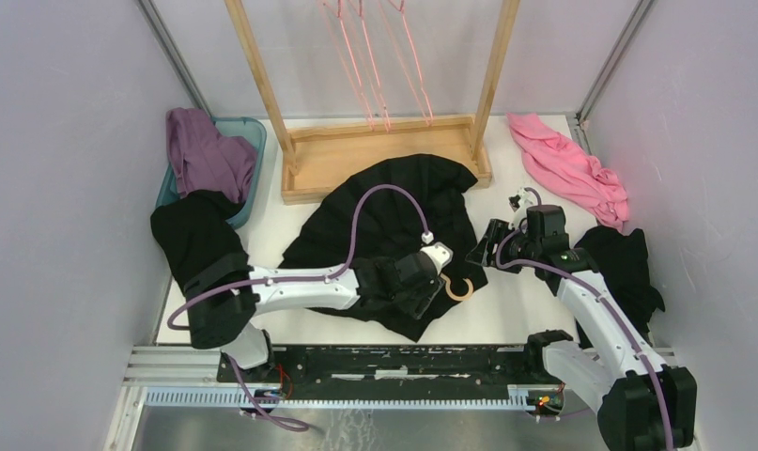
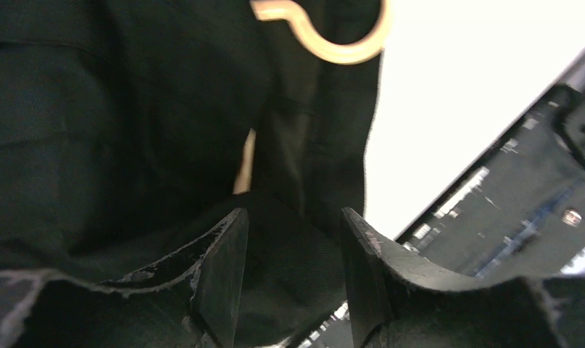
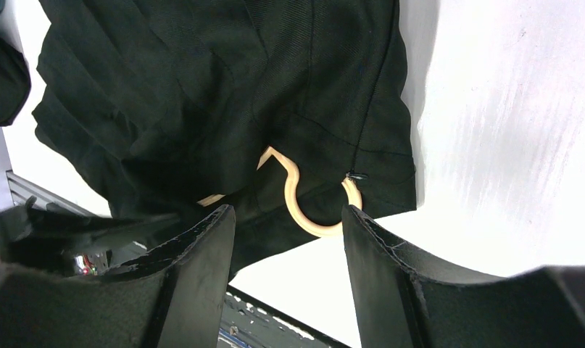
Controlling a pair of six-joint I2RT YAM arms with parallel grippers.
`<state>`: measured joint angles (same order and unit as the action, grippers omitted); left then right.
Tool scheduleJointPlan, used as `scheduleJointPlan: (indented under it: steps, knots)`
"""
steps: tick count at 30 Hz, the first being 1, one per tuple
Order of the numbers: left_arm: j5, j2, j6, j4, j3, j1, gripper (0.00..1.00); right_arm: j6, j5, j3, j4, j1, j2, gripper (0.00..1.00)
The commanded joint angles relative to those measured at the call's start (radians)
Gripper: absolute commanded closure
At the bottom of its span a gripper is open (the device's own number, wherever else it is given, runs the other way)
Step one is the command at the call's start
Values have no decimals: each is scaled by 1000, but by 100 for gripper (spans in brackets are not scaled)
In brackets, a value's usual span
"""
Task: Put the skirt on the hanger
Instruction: Hang the skirt at the center of the board.
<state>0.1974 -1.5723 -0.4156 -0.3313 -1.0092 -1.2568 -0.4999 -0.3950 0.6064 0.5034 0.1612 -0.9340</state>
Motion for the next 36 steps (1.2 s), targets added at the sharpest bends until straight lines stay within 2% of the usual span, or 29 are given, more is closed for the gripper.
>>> scheduleJointPlan:
  steps: [1,12,25,31,36]
  knots:
    - [-84,-41,78,163,9,76,44,6,3,20,-9,-3,16,38]
    - [-88,-193,141,117,-85,91,54,11,-8,7,-31,-5,0,38]
    - [-25,-235,145,99,-70,93,54,7,-25,3,-39,-11,10,38]
    - [-32,-251,148,131,-42,108,58,6,-34,8,-33,-13,25,38]
    - [-21,-214,159,133,-17,114,54,10,-33,13,-23,-12,37,37]
